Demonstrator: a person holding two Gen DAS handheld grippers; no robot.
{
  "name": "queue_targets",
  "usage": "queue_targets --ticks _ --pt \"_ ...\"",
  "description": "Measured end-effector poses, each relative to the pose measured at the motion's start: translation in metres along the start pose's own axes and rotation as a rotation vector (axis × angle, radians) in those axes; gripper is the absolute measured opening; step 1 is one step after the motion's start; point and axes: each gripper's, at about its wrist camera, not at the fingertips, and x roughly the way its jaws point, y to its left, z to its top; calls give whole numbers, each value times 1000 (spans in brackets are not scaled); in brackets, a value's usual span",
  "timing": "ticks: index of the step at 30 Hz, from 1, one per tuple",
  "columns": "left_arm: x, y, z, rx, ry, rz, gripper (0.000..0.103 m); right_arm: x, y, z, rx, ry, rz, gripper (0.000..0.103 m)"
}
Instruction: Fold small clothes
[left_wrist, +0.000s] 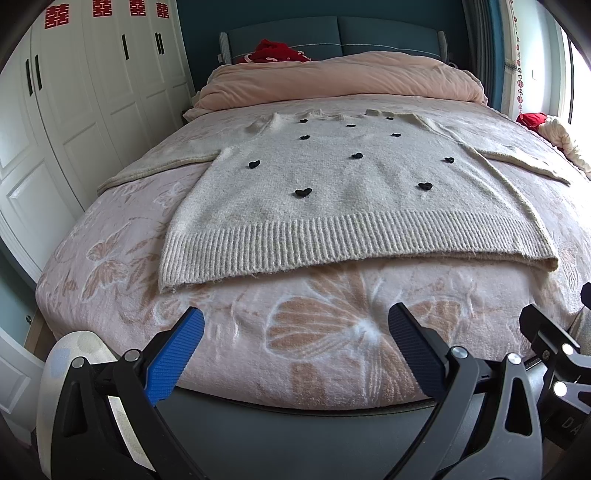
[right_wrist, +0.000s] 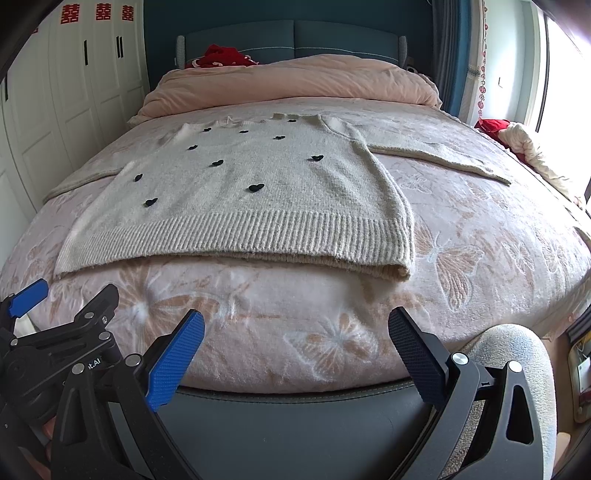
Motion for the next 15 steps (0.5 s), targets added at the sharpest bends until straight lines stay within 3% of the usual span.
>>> queue_targets --ticks 15 --pt "-2 -3 0 14 -6 4 97 0 0 -1 -1 4 1 98"
